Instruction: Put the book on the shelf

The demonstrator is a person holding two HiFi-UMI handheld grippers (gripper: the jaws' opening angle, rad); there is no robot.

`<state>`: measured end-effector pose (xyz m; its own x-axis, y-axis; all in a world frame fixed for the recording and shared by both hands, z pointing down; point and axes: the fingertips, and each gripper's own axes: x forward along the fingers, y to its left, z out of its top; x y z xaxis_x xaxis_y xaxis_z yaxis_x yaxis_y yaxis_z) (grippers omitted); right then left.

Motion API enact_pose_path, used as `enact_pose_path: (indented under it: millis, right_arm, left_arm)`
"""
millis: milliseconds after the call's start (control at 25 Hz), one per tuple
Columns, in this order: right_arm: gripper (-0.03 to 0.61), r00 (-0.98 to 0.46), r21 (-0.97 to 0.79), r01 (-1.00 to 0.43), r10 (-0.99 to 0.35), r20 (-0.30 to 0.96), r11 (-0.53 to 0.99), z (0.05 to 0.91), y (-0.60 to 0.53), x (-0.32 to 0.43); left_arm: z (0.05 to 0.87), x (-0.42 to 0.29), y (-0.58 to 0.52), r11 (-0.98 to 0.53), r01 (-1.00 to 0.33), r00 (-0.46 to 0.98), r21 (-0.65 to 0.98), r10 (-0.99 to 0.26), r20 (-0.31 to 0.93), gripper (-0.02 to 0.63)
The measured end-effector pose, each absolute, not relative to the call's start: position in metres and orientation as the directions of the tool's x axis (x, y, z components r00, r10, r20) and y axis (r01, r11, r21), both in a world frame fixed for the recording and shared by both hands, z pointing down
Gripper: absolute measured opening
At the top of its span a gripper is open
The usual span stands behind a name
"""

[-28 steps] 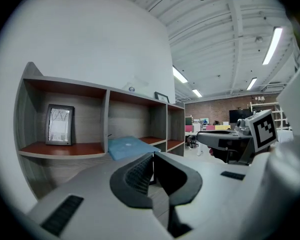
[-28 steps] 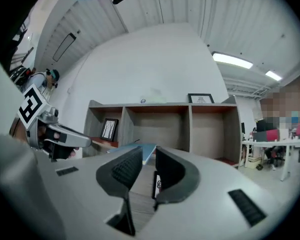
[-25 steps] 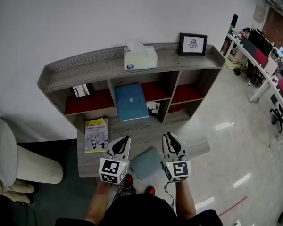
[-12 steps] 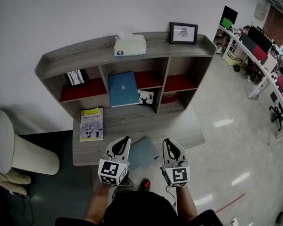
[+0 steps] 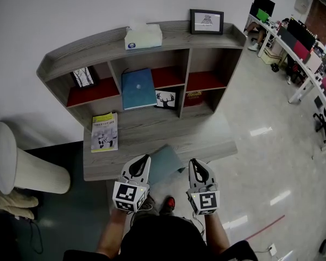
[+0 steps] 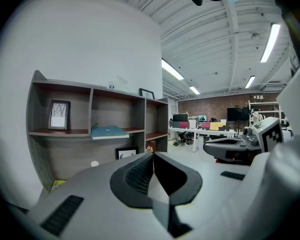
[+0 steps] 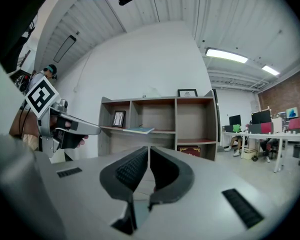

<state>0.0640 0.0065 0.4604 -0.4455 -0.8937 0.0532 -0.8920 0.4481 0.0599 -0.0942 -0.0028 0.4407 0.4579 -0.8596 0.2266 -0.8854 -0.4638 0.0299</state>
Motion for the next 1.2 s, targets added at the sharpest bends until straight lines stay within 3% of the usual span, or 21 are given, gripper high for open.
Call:
enact_pose_path:
  millis: [600, 1200]
  right_arm:
    - [0.040, -0.506, 0.066, -0.852, -0.848, 0.156, 0.520, 0.513, 0.022, 0.017]
    - [0.040, -0.480, 0.021, -0.859, -0.819, 0.314, 0.512, 0.625, 0.047, -0.017]
  left_arm:
    - [0.489, -0.108, 0.015, -0.450, -0.890, 0.448, 0.072, -0.833, 0.324, 0.012]
    - [0.623, -0.166, 0.066, -0.389, -0.908, 0.415, 0.158, -0.772, 0.482, 0.012]
